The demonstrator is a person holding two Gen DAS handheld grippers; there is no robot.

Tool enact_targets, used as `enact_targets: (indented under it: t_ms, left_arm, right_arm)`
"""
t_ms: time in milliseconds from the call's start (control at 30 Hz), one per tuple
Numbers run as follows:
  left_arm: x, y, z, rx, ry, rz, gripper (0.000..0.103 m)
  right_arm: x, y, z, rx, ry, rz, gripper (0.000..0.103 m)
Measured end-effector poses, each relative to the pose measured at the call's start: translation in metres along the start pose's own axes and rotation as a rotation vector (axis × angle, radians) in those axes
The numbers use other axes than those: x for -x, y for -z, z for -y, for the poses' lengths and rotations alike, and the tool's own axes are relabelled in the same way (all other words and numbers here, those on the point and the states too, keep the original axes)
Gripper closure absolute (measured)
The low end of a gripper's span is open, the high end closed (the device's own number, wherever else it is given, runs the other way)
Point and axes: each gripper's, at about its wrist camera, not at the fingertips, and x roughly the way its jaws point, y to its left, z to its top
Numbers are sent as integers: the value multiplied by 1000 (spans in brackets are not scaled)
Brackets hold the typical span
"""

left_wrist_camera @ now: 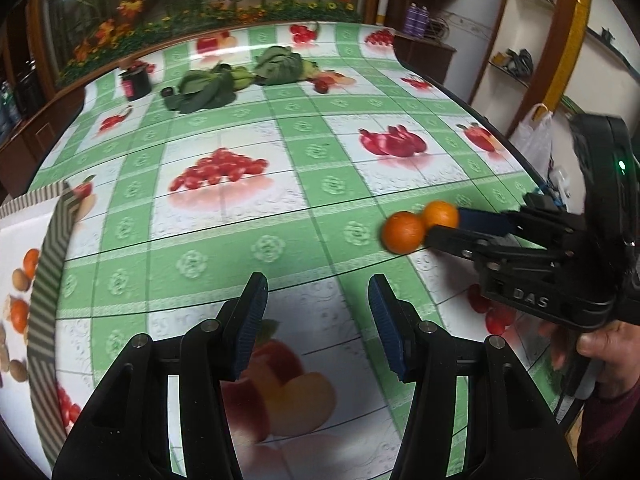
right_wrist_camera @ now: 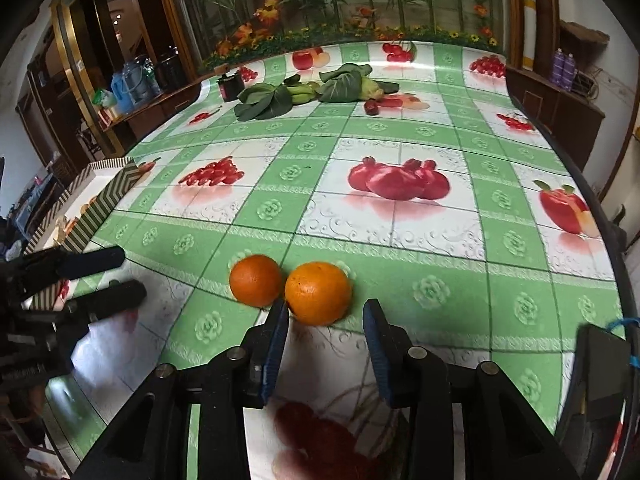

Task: Organize fruits
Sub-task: 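Grasp an orange with the right tool while the left tool grasps a dark orange fruit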

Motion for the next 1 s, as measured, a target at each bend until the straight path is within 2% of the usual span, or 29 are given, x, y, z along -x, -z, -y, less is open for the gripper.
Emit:
enact_targets:
  t_ms: [267, 533, 767, 833, 867, 1000]
  left_arm:
    - [-14, -10, 21, -42, 38, -27, 51]
    - [-33, -24, 41, -72, 76, -48, 51]
    - [-55, -31, 51, -74, 90, -79, 51]
    - [-58, -32, 50, -74, 86, -71, 60]
    - [-58, -32, 49, -73, 84, -73, 70]
    - [-54, -30, 41, -44, 83, -69, 73]
  right_arm:
    - [-4, -3, 7, -16, -55, 9, 69]
    - [21, -4, 34, -98, -40, 97, 69]
    - [20, -5, 46, -140, -49, 97, 69]
    - [20, -5, 45, -139, -54, 98, 69]
    - [19, -5, 45, -138, -55, 98, 69]
    - [20, -6, 40, -125, -60, 96, 69]
